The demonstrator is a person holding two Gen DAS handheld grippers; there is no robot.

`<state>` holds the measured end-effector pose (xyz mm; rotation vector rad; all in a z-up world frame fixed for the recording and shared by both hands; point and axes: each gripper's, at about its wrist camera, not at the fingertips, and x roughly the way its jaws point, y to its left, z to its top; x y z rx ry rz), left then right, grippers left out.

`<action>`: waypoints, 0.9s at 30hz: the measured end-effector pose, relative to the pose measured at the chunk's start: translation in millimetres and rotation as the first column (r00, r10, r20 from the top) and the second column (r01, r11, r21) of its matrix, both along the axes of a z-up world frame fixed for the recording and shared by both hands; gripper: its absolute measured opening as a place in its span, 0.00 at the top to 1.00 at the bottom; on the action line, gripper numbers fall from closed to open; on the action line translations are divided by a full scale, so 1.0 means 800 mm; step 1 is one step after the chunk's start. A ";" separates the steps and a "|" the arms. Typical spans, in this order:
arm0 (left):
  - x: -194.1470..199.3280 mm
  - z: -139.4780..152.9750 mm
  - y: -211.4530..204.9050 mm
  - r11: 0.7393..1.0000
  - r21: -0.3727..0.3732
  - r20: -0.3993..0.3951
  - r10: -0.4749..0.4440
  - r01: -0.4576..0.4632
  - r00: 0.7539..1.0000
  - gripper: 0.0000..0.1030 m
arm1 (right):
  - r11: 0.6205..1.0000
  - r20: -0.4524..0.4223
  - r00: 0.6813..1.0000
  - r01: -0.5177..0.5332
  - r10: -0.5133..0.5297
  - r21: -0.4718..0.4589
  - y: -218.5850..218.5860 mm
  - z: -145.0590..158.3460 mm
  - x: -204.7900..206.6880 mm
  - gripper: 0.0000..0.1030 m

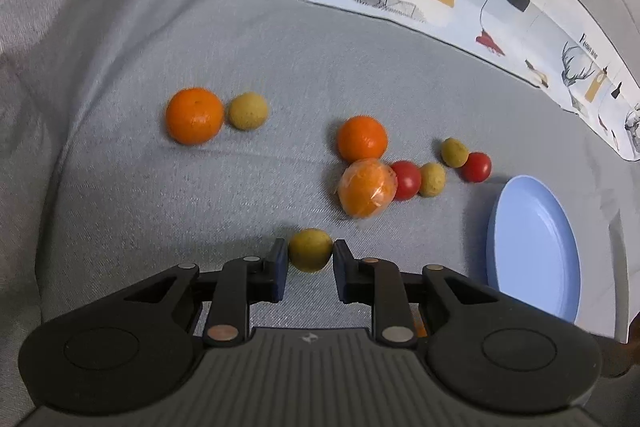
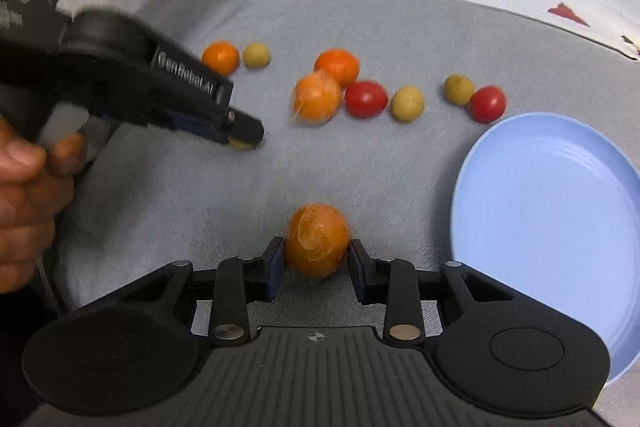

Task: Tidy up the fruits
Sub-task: 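Carry the mandarin onto the plate and open the right tool while the left tool carries the yellow fruit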

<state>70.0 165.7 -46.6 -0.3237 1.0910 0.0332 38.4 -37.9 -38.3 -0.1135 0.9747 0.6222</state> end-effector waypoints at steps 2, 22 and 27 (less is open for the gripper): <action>-0.002 0.007 -0.002 1.000 0.011 0.019 -0.002 0.002 1.000 0.75 | 1.000 0.041 0.999 0.010 -0.010 0.013 -0.010 0.020 0.002 0.66; -0.017 0.064 -0.162 0.960 0.179 0.271 -0.257 0.214 0.928 0.75 | 0.949 -0.031 0.950 0.306 -0.309 -0.077 -0.205 0.021 0.079 0.66; -0.009 0.050 -0.204 0.939 0.154 0.279 -0.340 0.308 0.898 0.75 | 0.945 -0.090 0.953 0.269 -0.289 -0.186 -0.208 -0.009 0.079 0.66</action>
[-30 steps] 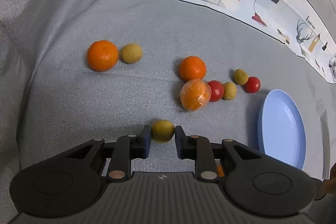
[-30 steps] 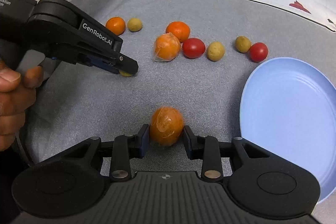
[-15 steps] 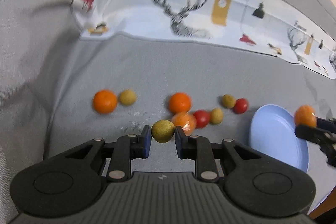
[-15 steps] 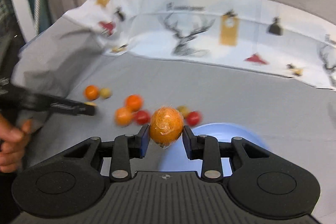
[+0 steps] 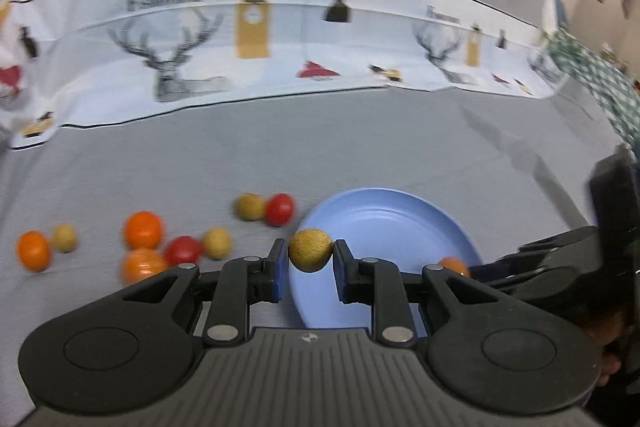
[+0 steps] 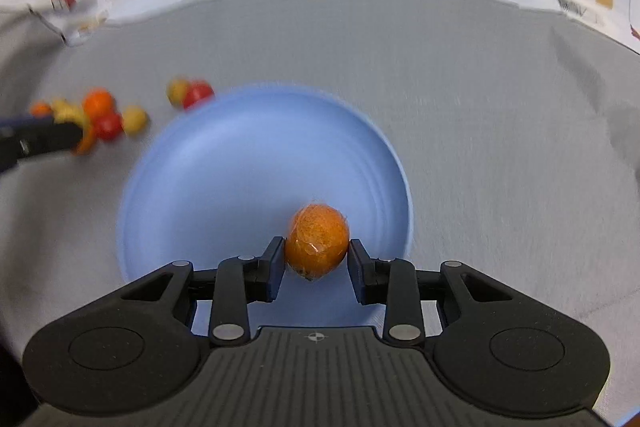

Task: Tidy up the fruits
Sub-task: 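Carry the mandarin onto the plate and open the right tool while the left tool carries the yellow fruit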

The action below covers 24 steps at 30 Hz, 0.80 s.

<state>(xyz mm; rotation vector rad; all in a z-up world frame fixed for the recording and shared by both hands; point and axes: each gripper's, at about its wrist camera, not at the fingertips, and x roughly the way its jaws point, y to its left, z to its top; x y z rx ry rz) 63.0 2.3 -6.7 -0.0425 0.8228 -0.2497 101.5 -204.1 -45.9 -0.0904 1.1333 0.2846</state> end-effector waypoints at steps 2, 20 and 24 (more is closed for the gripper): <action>0.002 -0.006 -0.009 1.000 -0.003 -0.006 -0.026 0.026 1.000 0.75 | 1.000 -0.006 1.000 0.001 -0.001 -0.031 -0.001 -0.002 -0.004 0.66; -0.004 -0.047 -0.056 0.984 0.015 -0.095 -0.177 0.179 0.980 0.75 | 0.999 0.057 0.997 0.045 -0.044 -0.014 0.000 0.027 -0.007 0.66; -0.004 -0.050 -0.059 0.981 0.019 -0.102 -0.192 0.195 0.976 0.75 | 0.998 0.046 0.998 0.054 -0.053 -0.023 -0.002 0.023 -0.001 0.66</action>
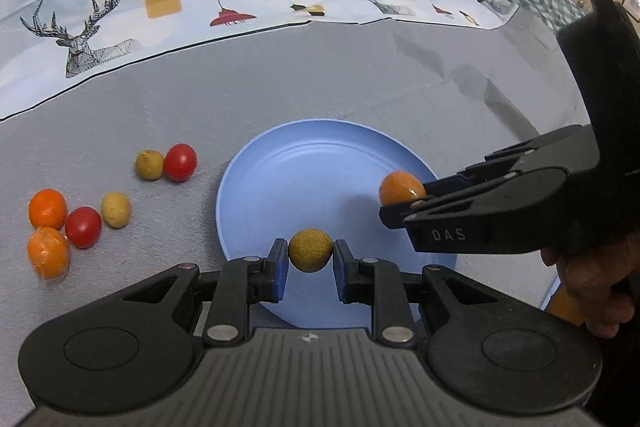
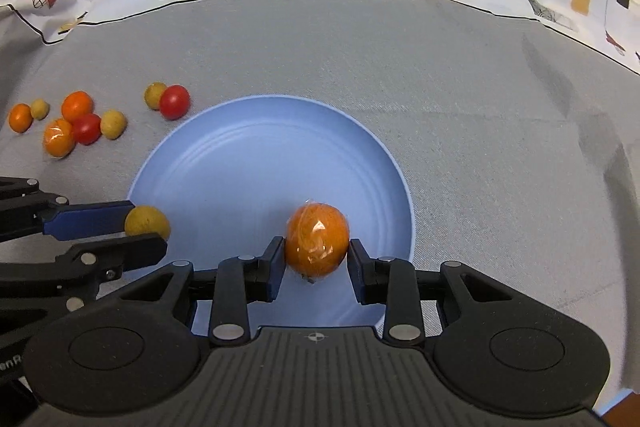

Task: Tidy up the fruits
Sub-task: 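Carry the mandarin onto the plate and open the right tool while the left tool carries the yellow fruit, then lower the yellow fruit onto the plate and open the left tool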

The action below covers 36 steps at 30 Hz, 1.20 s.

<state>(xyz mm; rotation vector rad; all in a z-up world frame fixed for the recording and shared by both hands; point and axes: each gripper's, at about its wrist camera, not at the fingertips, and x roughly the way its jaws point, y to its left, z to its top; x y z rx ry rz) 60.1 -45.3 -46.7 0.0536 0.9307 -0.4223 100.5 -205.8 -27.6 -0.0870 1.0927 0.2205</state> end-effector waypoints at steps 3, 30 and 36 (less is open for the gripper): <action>-0.001 -0.001 -0.002 1.000 0.001 0.001 -0.006 0.006 1.000 0.75 | 1.000 -0.001 1.000 -0.002 0.002 0.002 0.001 0.000 -0.001 0.66; 0.003 0.009 0.011 0.999 -0.016 0.012 0.032 -0.032 0.999 0.62 | 0.999 0.080 0.996 0.044 -0.043 -0.014 -0.007 0.010 0.003 0.60; 0.004 0.010 0.012 0.999 -0.014 0.012 0.034 -0.034 0.999 0.62 | 0.996 0.095 0.992 0.082 -0.080 -0.019 -0.013 0.012 0.005 0.54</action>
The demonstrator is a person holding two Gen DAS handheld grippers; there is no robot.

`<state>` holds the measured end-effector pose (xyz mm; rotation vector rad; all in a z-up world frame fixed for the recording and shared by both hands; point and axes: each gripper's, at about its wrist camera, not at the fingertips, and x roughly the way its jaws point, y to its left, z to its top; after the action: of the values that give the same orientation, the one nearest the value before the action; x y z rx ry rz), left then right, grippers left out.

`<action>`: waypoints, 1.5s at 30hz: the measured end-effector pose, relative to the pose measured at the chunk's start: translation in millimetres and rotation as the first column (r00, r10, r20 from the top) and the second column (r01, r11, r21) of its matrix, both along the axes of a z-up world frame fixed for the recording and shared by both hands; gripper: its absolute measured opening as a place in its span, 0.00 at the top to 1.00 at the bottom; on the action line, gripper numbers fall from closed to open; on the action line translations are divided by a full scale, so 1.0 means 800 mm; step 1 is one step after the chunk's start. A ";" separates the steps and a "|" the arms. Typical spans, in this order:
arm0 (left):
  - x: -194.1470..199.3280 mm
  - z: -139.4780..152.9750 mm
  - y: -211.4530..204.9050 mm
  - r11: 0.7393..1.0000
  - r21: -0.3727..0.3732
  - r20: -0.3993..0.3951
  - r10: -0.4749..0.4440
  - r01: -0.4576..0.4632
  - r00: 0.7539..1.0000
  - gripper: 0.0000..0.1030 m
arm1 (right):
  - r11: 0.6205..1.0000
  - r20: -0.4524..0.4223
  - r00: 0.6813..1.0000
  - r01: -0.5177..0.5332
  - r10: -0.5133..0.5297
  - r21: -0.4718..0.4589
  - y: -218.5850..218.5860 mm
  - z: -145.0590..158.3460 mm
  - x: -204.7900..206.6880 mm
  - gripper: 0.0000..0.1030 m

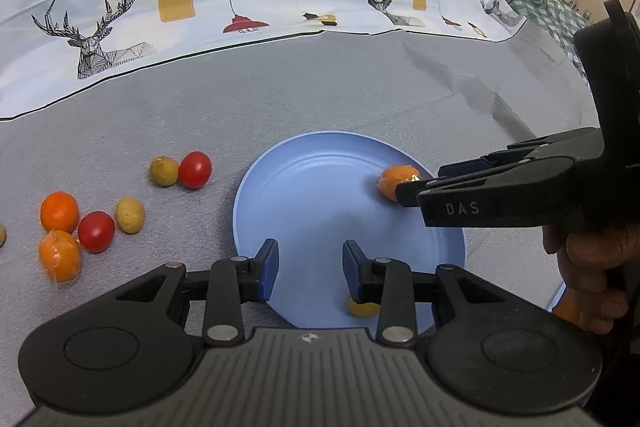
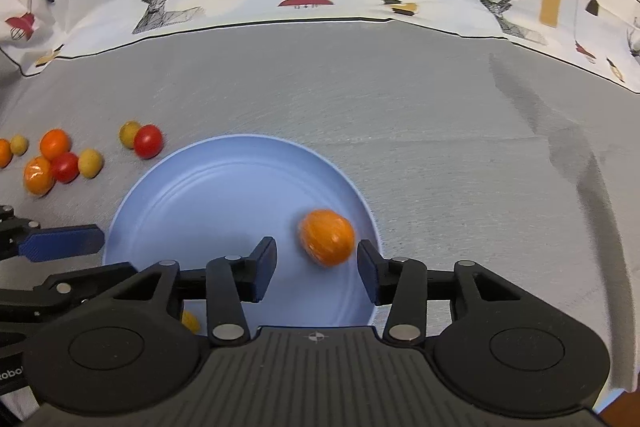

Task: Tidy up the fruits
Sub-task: 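Lower the yellow fruit onto the plate and open the left tool, then grasp a wrapped mandarin with the left tool while the right tool grasps a red tomato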

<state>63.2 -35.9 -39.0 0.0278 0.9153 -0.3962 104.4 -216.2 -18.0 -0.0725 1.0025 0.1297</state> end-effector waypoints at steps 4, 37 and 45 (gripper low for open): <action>0.001 0.001 0.002 1.000 -0.001 0.000 0.004 -0.004 1.000 0.62 | 1.000 0.008 1.000 0.006 -0.006 -0.001 0.000 0.001 0.000 0.52; 0.002 0.006 0.019 0.999 0.000 0.001 0.038 -0.038 0.999 0.62 | 0.997 0.076 0.994 0.075 -0.077 0.030 -0.005 0.013 0.002 0.45; 0.007 0.012 0.037 0.997 -0.015 -0.004 0.077 -0.077 0.997 0.62 | 0.995 0.101 0.991 0.089 -0.093 0.046 0.002 0.018 0.004 0.45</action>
<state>68.9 -6.5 -29.6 -0.0222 0.9136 -0.3315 107.2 -214.9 -3.9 0.0048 0.8983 0.0625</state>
